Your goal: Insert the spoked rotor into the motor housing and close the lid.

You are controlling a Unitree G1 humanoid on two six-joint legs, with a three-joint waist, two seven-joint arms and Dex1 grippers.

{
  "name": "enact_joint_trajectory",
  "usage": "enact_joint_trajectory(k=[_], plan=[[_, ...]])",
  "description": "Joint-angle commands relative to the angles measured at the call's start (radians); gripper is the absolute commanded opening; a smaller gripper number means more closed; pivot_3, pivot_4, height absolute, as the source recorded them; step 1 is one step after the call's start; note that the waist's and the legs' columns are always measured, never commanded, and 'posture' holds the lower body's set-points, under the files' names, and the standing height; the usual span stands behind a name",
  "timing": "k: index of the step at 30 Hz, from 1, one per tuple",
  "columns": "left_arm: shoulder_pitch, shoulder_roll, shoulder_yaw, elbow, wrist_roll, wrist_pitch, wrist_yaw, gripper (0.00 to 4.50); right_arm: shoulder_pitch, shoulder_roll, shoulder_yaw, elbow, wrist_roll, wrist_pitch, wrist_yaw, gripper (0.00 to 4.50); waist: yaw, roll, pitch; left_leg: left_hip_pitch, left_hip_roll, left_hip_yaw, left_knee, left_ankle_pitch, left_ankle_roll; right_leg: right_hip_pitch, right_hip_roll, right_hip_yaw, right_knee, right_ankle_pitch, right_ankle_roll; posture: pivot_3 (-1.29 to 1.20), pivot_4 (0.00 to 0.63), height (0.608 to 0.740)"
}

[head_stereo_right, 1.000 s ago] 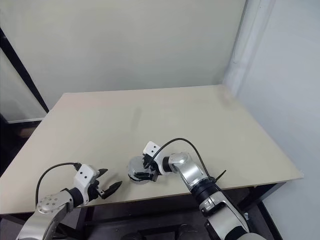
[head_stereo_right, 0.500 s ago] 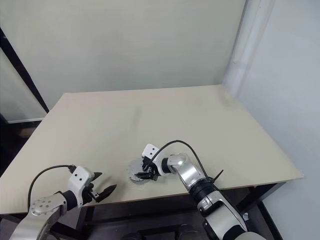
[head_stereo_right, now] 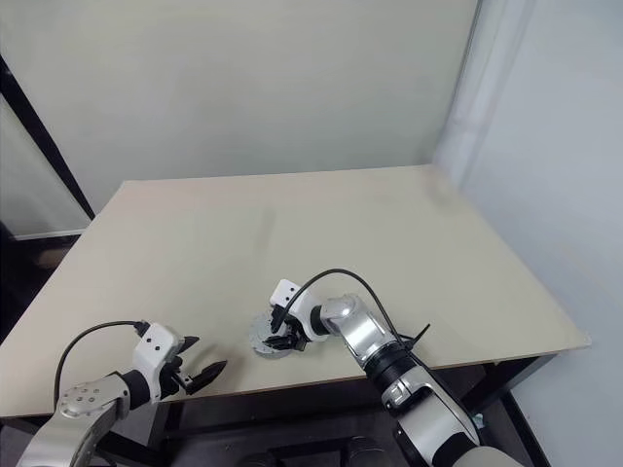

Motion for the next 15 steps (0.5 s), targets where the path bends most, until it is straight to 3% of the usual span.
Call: enact_joint_trajectory(k=[1, 15], plan=[[-0.018, 0.006, 0.007, -0.031, -0.008, -0.009, -0.002, 4.5, -0.025, 0.005, 0.018, -0.042, -0.029, 0.022, -0.021, 3.21, 0.0, 0.0, 0.0, 0.0, 0.0, 0.0, 0.0, 0.0, 0.0, 0.0, 0.0, 0.0, 0.0, 0.0, 0.0, 0.0, 0.0, 0.74], [-0.013, -0.006, 0.0, -0.03, -0.003, -0.018, 0.004, 4.5, -0.024, 0.008, 0.045, -0.053, -0.072, 0.082, -0.072, 3.21, -0.001, 0.0, 0.0, 0.002, 0.0, 0.0, 0.0, 0.0, 0.0, 0.001, 0.0, 0.0, 0.001, 0.0, 0.0, 0.0, 0.0, 0.74]])
